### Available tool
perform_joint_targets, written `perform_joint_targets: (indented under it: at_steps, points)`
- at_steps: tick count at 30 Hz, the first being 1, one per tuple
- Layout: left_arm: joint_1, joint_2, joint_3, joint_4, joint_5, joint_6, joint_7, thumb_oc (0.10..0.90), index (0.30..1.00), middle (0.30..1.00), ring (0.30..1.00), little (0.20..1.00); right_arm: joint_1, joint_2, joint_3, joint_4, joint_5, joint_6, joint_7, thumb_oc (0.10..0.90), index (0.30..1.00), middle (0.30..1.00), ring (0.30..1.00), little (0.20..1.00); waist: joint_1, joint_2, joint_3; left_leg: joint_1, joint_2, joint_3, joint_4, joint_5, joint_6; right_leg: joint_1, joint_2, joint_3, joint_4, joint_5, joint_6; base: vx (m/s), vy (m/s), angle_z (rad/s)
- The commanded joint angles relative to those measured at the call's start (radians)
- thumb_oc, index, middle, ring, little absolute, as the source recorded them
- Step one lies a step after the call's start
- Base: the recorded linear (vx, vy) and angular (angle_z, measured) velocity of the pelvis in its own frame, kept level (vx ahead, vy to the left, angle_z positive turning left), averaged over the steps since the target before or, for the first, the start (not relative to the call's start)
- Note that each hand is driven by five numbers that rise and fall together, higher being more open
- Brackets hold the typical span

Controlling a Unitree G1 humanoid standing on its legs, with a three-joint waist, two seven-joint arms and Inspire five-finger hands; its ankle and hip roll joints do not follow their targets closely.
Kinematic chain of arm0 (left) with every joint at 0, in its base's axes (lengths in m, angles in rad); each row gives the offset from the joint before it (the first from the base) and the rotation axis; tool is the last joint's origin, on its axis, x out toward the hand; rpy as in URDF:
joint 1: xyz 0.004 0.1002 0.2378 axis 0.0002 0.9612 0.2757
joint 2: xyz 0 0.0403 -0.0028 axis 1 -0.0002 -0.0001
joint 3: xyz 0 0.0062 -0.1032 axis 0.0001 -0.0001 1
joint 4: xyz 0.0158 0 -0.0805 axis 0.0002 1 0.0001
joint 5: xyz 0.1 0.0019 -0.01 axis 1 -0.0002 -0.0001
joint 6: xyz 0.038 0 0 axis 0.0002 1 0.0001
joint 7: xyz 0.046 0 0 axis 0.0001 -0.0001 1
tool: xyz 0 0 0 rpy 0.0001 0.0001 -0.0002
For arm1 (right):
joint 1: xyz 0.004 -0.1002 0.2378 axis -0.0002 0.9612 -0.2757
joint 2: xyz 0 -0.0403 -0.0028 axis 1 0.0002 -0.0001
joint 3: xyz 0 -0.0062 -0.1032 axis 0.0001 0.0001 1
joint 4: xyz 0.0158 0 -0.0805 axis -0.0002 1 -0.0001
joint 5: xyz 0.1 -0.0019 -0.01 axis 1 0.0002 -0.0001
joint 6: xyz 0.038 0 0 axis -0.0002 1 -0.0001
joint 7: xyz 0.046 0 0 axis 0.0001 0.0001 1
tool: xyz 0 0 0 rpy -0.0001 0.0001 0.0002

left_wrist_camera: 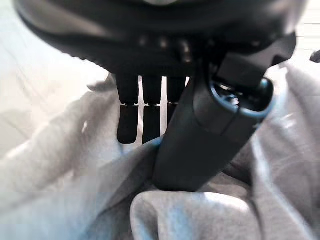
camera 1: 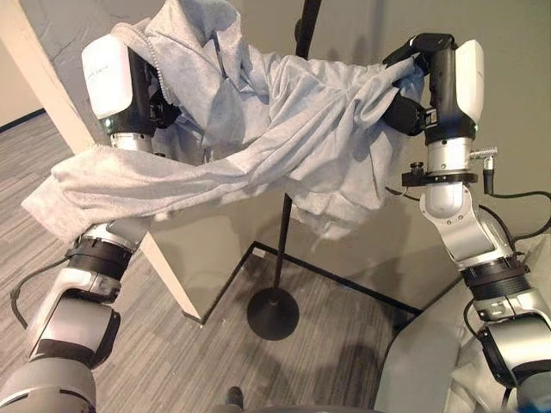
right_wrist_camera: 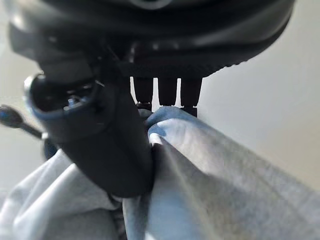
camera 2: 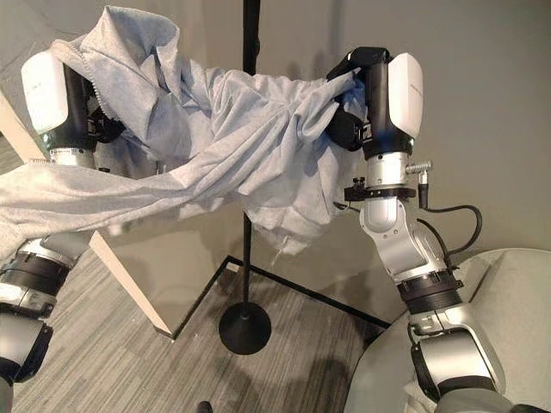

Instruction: Hang the clothes on the sofa on the clothes rack.

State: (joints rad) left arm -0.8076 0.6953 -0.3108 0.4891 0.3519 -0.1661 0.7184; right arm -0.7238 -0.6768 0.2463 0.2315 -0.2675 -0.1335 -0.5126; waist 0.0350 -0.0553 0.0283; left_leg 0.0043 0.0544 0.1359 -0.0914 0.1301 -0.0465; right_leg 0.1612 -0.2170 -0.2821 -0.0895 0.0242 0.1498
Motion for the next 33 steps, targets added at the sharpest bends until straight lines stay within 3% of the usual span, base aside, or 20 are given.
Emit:
perform_joint_targets:
  at_steps: [1, 6, 9, 15, 16, 17, 18, 19, 20, 24, 25, 26, 33]
  points:
    - [-0.211, 0.08, 0.003, 0.133, -0.048, -0.001, 0.025, 0.4, 0.3, 0.3, 0.3, 0.3, -0.175, -0.137, 0.009, 0.127, 0.047, 0.009, -0.091, 0.4, 0.3, 0.3, 0.3, 0.3, 0.006, 0.01, -0.085, 0.063, 0.038, 0.03, 0.004, -0.113, -0.018, -0.037, -0.02, 0.023, 0.109, -0.028, 0.035, 0.03, 0.045, -0.14]
    - [-0.09, 0.042, 0.067, 0.096, -0.065, 0.005, -0.002, 0.4, 0.3, 0.3, 0.3, 0.3, -0.082, -0.089, 0.028, 0.079, 0.065, 0.004, 0.018, 0.4, 0.3, 0.3, 0.3, 0.3, 0.005, 0.008, -0.076, 0.073, 0.034, 0.031, 0.004, -0.123, -0.011, -0.036, -0.024, 0.021, 0.107, -0.025, 0.037, 0.03, 0.023, -0.16]
    - [0.131, -0.053, 0.183, -0.023, -0.086, -0.022, -0.035, 0.4, 0.3, 0.3, 0.3, 0.3, 0.133, -0.047, -0.033, -0.008, 0.025, -0.005, 0.091, 0.4, 0.3, 0.3, 0.3, 0.3, 0.015, -0.003, -0.065, 0.078, 0.03, 0.025, 0.004, -0.13, -0.006, -0.029, -0.025, 0.009, 0.097, -0.027, 0.036, 0.02, 0.003, -0.06]
    - [0.327, -0.157, 0.244, -0.093, -0.171, -0.053, -0.082, 0.4, 0.3, 0.3, 0.3, 0.3, 0.321, 0.036, -0.076, -0.082, 0.03, -0.015, 0.143, 0.4, 0.3, 0.3, 0.3, 0.3, 0.024, -0.011, -0.067, 0.081, 0.033, 0.018, 0.004, -0.131, -0.004, -0.017, -0.022, 0.001, 0.084, -0.029, 0.031, 0.02, -0.014, 0.04]
    - [0.37, -0.198, 0.251, -0.106, -0.221, -0.067, -0.095, 0.435, 0.352, 0.352, 0.352, 0.352, 0.357, 0.076, -0.068, -0.076, 0.039, -0.022, 0.152, 0.4, 0.3, 0.3, 0.3, 0.3, 0.031, -0.012, -0.062, 0.078, 0.033, 0.014, 0.004, -0.128, -0.004, -0.015, -0.019, -0.002, 0.078, -0.031, 0.028, 0.0, 0.0, 0.0]
    - [0.374, -0.197, 0.251, -0.108, -0.222, -0.067, -0.097, 0.435, 0.352, 0.352, 0.352, 0.352, 0.359, 0.077, -0.067, -0.077, 0.039, -0.022, 0.152, 0.4, 0.3, 0.3, 0.3, 0.3, 0.03, -0.012, -0.064, 0.079, 0.034, 0.013, 0.004, -0.128, -0.004, -0.014, -0.019, -0.003, 0.078, -0.031, 0.027, 0.0, 0.0, 0.0]
    - [0.392, -0.217, 0.248, -0.113, -0.238, -0.072, -0.104, 0.533, 0.5, 0.5, 0.5, 0.5, 0.371, 0.092, -0.062, -0.067, 0.045, -0.025, 0.155, 0.4, 0.3, 0.3, 0.3, 0.3, 0.032, -0.012, -0.064, 0.078, 0.034, 0.01, 0.004, -0.127, -0.005, -0.012, -0.018, -0.005, 0.075, -0.031, 0.027, 0.0, 0.0, 0.0]
    - [0.401, -0.229, 0.245, -0.114, -0.251, -0.076, -0.109, 0.579, 0.568, 0.568, 0.568, 0.568, 0.374, 0.101, -0.06, -0.064, 0.052, -0.028, 0.156, 0.4, 0.3, 0.3, 0.3, 0.3, 0.034, -0.013, -0.062, 0.077, 0.035, 0.008, 0.004, -0.127, -0.005, -0.012, -0.018, -0.007, 0.074, -0.031, 0.026, 0.0, -0.017, 0.09]
    - [0.414, -0.244, 0.242, -0.117, -0.27, -0.081, -0.111, 0.8, 0.9, 0.9, 0.9, 0.9, 0.381, 0.116, -0.055, -0.063, 0.059, -0.031, 0.152, 0.4, 0.3, 0.3, 0.3, 0.3, 0.035, -0.012, -0.063, 0.076, 0.036, 0.006, 0.004, -0.126, -0.005, -0.01, -0.017, -0.01, 0.072, -0.031, 0.025, 0.0, -0.014, 0.14]
    - [0.452, -0.316, 0.236, -0.155, -0.421, -0.11, -0.131, 0.8, 0.9, 0.9, 0.9, 0.9, 0.389, 0.191, -0.031, -0.051, 0.116, -0.038, 0.141, 0.4, 0.3, 0.3, 0.3, 0.3, 0.041, -0.008, -0.056, 0.075, 0.038, -0.001, 0.004, -0.122, -0.005, -0.008, -0.013, -0.014, 0.068, -0.031, 0.02, -0.01, -0.005, 0.05]
    - [0.459, -0.323, 0.235, -0.166, -0.439, -0.11, -0.136, 0.8, 0.9, 0.9, 0.9, 0.9, 0.392, 0.201, -0.029, -0.053, 0.124, -0.036, 0.141, 0.5, 0.451, 0.451, 0.451, 0.451, 0.042, -0.008, -0.056, 0.075, 0.038, -0.002, 0.004, -0.122, -0.005, -0.008, -0.013, -0.015, 0.068, -0.03, 0.02, 0.0, 0.0, 0.0]
    - [0.464, -0.331, 0.235, -0.178, -0.457, -0.111, -0.14, 0.8, 0.9, 0.9, 0.9, 0.9, 0.393, 0.21, -0.026, -0.057, 0.129, -0.033, 0.139, 0.8, 0.9, 0.9, 0.9, 0.9, 0.043, -0.007, -0.055, 0.074, 0.039, -0.003, 0.004, -0.121, -0.005, -0.008, -0.012, -0.015, 0.068, -0.031, 0.019, 0.0, 0.0, 0.0]
    - [0.503, -0.362, 0.245, -0.294, -0.65, -0.117, -0.238, 0.8, 0.9, 0.9, 0.9, 0.9, 0.421, 0.234, -0.049, -0.113, 0.164, -0.025, 0.149, 0.8, 0.9, 0.9, 0.9, 0.9, 0.044, 0.002, -0.049, 0.072, 0.038, -0.012, 0.004, -0.119, -0.003, -0.008, -0.012, -0.02, 0.071, -0.031, 0.017, 0.0, 0.0, 0.0]
